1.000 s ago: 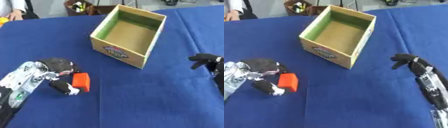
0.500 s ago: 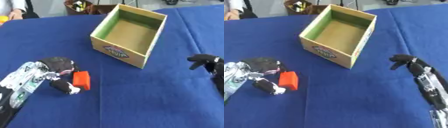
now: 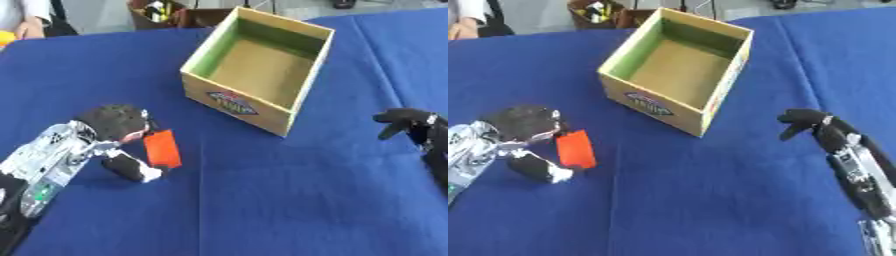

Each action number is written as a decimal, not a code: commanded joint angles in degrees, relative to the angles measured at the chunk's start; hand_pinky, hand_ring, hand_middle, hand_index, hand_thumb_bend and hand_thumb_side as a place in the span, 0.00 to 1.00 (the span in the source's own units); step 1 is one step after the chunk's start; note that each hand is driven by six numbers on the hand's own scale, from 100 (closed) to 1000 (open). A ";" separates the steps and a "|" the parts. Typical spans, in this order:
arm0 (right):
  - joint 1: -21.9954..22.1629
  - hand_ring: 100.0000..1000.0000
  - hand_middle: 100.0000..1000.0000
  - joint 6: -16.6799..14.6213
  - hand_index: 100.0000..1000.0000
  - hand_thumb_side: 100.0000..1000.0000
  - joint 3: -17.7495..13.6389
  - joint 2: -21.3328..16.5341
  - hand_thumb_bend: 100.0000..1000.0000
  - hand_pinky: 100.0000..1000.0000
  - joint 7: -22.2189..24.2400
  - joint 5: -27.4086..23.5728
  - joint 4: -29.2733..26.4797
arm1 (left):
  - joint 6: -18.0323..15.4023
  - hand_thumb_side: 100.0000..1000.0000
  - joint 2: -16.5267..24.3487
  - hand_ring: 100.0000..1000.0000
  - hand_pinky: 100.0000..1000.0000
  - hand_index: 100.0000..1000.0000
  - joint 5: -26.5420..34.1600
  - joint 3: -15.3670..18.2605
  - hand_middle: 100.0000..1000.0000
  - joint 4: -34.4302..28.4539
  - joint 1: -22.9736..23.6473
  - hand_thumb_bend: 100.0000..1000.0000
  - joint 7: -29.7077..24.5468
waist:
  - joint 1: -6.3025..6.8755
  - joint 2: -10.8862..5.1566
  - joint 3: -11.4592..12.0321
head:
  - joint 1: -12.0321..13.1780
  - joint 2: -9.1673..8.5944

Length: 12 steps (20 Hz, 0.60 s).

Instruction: Pick up objects on the table and place them in the box.

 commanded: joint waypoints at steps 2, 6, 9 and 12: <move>-0.50 0.82 0.52 0.15 0.83 1.00 -0.09 -0.39 0.00 0.96 0.08 0.26 -1.17 | 1.05 0.60 1.26 0.16 0.00 0.45 0.15 1.57 0.20 -0.32 -0.63 0.00 2.98 | -0.26 -0.75 0.04 | -0.10 -0.48; -0.49 0.82 0.52 0.19 0.83 1.00 -0.08 -0.35 0.00 0.96 0.13 0.32 -1.17 | 1.59 0.53 1.39 0.14 0.00 0.45 0.96 1.99 0.20 -0.55 -0.16 0.00 3.99 | -0.31 -0.70 0.13 | -0.15 -0.63; -0.50 0.82 0.52 0.13 0.83 1.00 -0.05 -0.32 0.00 0.96 0.16 0.35 -1.17 | 2.10 0.52 1.61 0.13 0.00 0.45 1.77 2.64 0.21 -1.22 0.21 0.00 4.62 | -0.38 -0.65 0.17 | -0.16 -0.80; -0.51 0.82 0.52 0.07 0.83 1.00 -0.04 -0.31 0.00 0.96 0.15 0.37 -1.17 | 2.62 0.52 2.26 0.13 0.00 0.45 2.69 3.74 0.20 -2.97 0.51 0.00 5.64 | -0.42 -0.61 0.19 | -0.23 -1.01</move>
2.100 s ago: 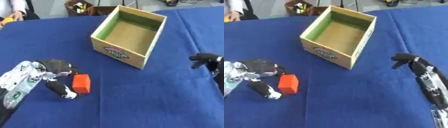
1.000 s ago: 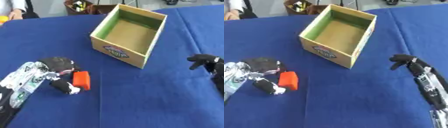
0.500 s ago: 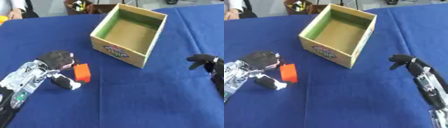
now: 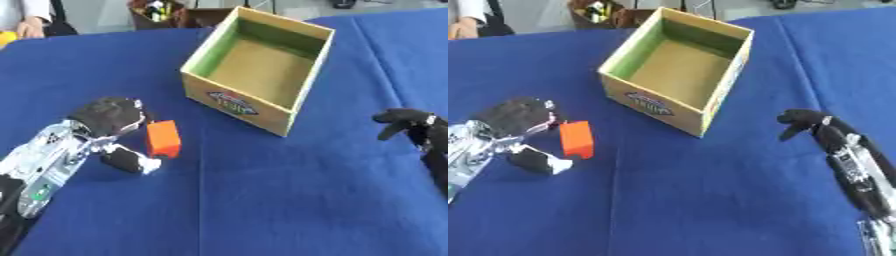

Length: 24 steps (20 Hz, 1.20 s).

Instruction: Pick up objects on the table and place them in the box.

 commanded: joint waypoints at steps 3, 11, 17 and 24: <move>-0.54 0.82 0.52 -0.21 0.83 1.00 -0.01 -0.37 0.00 0.96 -0.02 0.30 -1.17 | 0.92 0.52 3.42 0.12 0.00 0.44 1.76 3.38 0.20 -5.24 -0.59 0.00 2.78 | -0.19 -0.82 0.01 | -0.23 -1.12; -0.62 0.82 0.52 -0.54 0.83 1.00 0.16 -0.40 0.00 0.96 0.09 0.05 -1.17 | 2.66 0.55 6.30 0.08 0.00 0.38 8.41 8.72 0.18 -12.12 -1.55 0.00 11.06 | -0.27 -0.72 -0.73 | -0.33 -1.82; -0.72 0.82 0.52 -0.51 0.83 1.00 0.23 -0.41 0.00 0.96 0.24 -0.06 -1.17 | 3.09 0.55 7.29 0.08 0.00 0.38 12.49 10.07 0.17 -12.56 -2.13 0.00 13.63 | -0.23 -0.66 -0.96 | -0.37 -1.98; -0.96 0.82 0.52 -0.75 0.83 1.00 1.00 -0.93 0.00 0.96 0.80 -0.29 -1.17 | 1.07 0.58 10.02 0.07 0.00 0.36 15.31 13.45 0.16 -13.21 -6.47 0.00 16.42 | 0.83 -0.60 -3.57 | 0.98 -1.70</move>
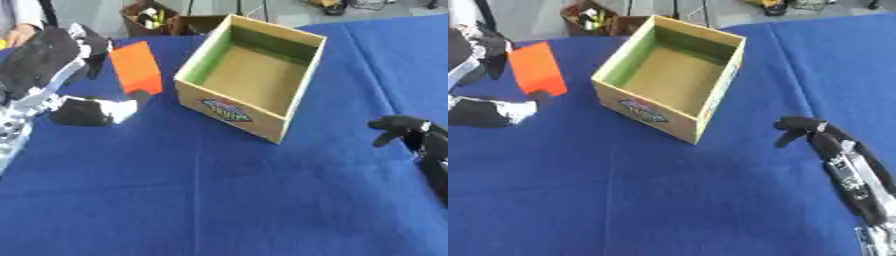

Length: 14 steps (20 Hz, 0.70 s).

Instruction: Pick up objects on the table and place them in the box.

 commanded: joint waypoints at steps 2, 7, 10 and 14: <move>-0.92 0.82 0.52 -0.42 0.83 1.00 0.66 -1.30 0.00 0.96 0.61 -0.54 -1.17 | -1.53 0.58 3.56 0.07 0.00 0.36 3.14 2.70 0.16 1.51 -4.94 0.00 2.44 | 0.61 -0.49 -0.92 | 1.29 -0.65; -1.89 0.82 0.52 -0.61 0.83 1.00 1.02 -1.68 0.00 0.96 1.10 -0.85 -1.17 | -2.83 0.58 1.35 0.07 0.00 0.36 7.01 2.52 0.16 8.03 -11.59 0.00 2.70 | 1.61 0.45 -2.71 | 2.08 -2.03; -2.48 0.82 0.52 -0.60 0.83 1.00 1.12 -1.72 0.00 0.96 1.34 -0.78 -1.17 | -2.79 0.58 -0.50 0.07 0.00 0.36 7.00 2.30 0.16 12.16 -15.72 0.00 2.35 | 2.27 1.15 -3.88 | 2.54 -2.83; -3.42 0.82 0.52 -0.70 0.83 1.00 1.37 -1.77 0.00 0.96 1.54 -0.67 -1.17 | -2.52 0.59 -2.87 0.07 0.00 0.36 4.13 2.16 0.16 17.55 -19.77 0.00 1.32 | 3.08 2.07 -5.53 | 3.25 -3.63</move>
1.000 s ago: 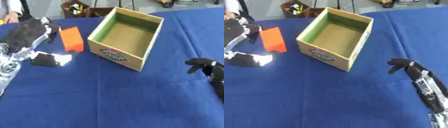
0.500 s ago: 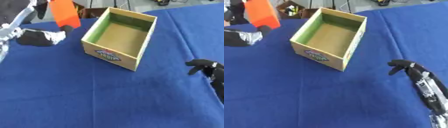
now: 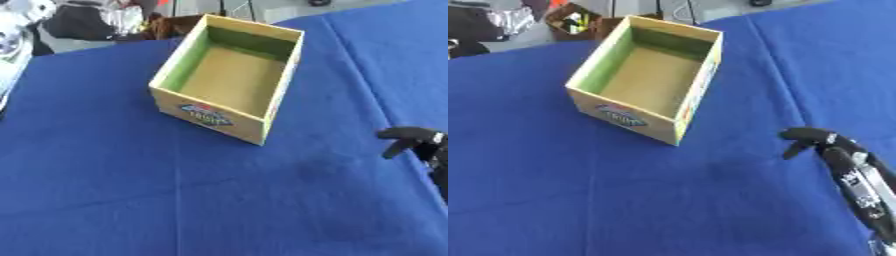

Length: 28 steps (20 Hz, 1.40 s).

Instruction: Pick up objects on the table and place them in the box.

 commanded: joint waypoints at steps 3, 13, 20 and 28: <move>-1.58 0.82 0.52 -0.28 0.83 1.00 0.59 -1.07 0.00 0.96 0.59 -0.48 -1.17 | -0.04 0.59 -1.83 0.07 0.00 0.36 -3.92 1.21 0.16 6.45 -3.79 0.00 -0.85 | 0.53 -0.22 -1.97 | 1.96 -1.56; -4.90 0.82 0.52 -0.92 0.83 1.00 1.98 -1.57 0.00 0.96 2.18 -3.22 -1.17 | -3.33 0.60 -4.41 0.08 0.00 0.37 -12.23 3.25 0.17 20.44 -7.32 0.00 0.66 | 2.68 1.55 -8.47 | 6.17 -3.46; -5.60 0.82 0.52 -0.63 0.83 1.00 2.47 -1.21 0.00 0.97 3.13 -3.99 -1.17 | -4.98 0.60 -6.36 0.08 0.00 0.39 -18.10 3.50 0.18 29.99 -9.32 0.00 5.56 | 2.77 2.05 -9.67 | 6.76 -4.08; -5.99 0.83 0.52 0.14 0.83 1.00 2.97 -0.72 0.00 0.97 3.86 -3.88 -1.17 | -8.02 0.61 -7.68 0.10 0.00 0.41 -24.90 3.07 0.16 34.39 -10.77 0.00 11.49 | 2.92 2.40 -10.02 | 7.03 -4.79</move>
